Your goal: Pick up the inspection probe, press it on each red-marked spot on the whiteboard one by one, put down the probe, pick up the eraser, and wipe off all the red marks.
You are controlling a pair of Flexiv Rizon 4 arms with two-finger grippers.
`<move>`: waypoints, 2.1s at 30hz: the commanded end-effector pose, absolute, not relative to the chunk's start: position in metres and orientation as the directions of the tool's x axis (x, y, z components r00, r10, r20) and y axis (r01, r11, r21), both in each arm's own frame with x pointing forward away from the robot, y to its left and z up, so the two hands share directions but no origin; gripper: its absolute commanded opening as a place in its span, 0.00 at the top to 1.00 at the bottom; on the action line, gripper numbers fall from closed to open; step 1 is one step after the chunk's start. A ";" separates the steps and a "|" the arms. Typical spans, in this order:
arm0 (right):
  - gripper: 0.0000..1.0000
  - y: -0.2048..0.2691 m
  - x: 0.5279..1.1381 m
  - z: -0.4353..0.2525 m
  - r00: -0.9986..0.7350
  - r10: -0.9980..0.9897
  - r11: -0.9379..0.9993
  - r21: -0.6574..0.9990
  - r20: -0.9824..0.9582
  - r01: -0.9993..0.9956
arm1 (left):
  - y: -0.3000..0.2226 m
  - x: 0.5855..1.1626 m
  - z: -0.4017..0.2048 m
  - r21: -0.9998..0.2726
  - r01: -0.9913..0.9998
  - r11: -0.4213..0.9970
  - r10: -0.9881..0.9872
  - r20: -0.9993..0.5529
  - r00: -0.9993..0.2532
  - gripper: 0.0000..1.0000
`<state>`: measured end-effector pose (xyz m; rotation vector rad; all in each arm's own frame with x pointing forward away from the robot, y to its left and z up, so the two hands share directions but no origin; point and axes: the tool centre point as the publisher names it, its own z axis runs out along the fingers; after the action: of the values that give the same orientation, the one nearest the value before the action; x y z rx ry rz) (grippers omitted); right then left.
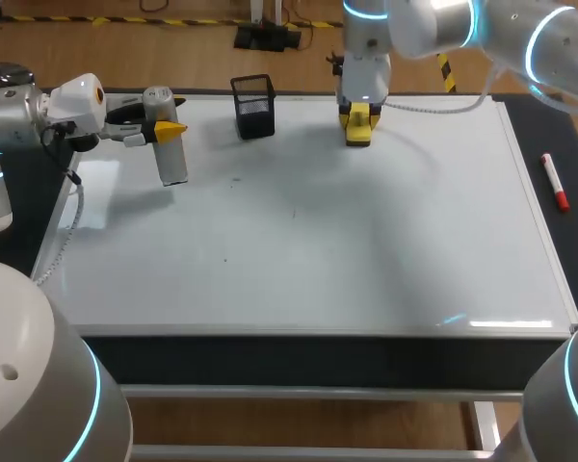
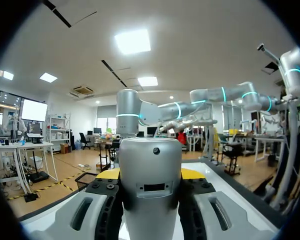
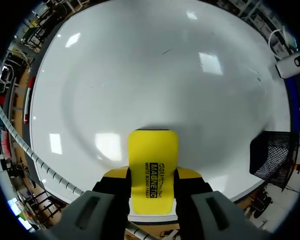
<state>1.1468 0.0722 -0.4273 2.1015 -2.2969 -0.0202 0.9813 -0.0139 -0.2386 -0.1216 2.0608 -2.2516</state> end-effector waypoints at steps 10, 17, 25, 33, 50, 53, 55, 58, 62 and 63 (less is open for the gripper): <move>0.00 0.042 1.135 -0.391 -0.361 -0.927 0.357 0.053 -0.102 -0.932 | -0.014 0.981 -0.238 -0.996 0.011 -0.088 -0.118 -0.001 -0.993 1.00; 0.00 0.015 1.130 -0.356 -0.557 -0.771 0.527 0.183 -0.309 -0.830 | -0.014 0.981 -0.238 -0.996 0.011 -0.088 -0.118 -0.001 -0.993 1.00; 0.00 -0.012 1.127 -0.311 -0.692 -0.545 0.596 0.361 -0.474 -0.717 | -0.014 0.981 -0.238 -0.996 0.011 -0.088 -0.118 -0.001 -0.993 1.00; 0.00 -0.025 1.124 -0.269 -0.769 -0.426 0.649 0.432 -0.476 -0.627 | -0.014 0.981 -0.238 -0.996 0.011 -0.088 -0.118 -0.001 -0.993 1.00; 0.00 -0.049 1.120 -0.232 -0.807 -0.273 0.643 0.525 -0.524 -0.558 | -0.014 0.981 -0.238 -0.996 0.011 -0.088 -0.118 -0.001 -0.993 1.00; 0.00 -0.049 1.120 -0.232 -0.807 -0.273 0.643 0.525 -0.524 -0.558 | -0.014 0.981 -0.238 -0.996 0.011 -0.088 -0.118 -0.001 -0.993 1.00; 0.00 -0.049 1.120 -0.232 -0.807 -0.273 0.643 0.525 -0.524 -0.558 | -0.014 0.981 -0.238 -0.996 0.011 -0.088 -0.118 -0.001 -0.993 1.00; 0.00 -0.049 1.120 -0.232 -0.807 -0.273 0.643 0.525 -0.524 -0.558 | -0.017 0.982 -0.235 -0.996 0.019 -0.088 -0.118 -0.008 -0.993 1.00; 0.00 -0.049 1.120 -0.232 -0.807 -0.273 0.643 0.525 -0.524 -0.558 | -0.027 0.993 -0.224 -0.996 0.040 -0.084 -0.104 -0.031 -0.994 1.00; 0.00 -0.049 1.120 -0.232 -0.807 -0.273 0.643 0.525 -0.524 -0.558 | -0.029 0.997 -0.220 -0.996 0.045 -0.082 -0.102 -0.037 -0.994 1.00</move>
<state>1.1195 -0.0482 -0.2329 0.8498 -3.2040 -1.2803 0.9863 -0.0219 -0.2275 -0.0756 2.0400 -2.2439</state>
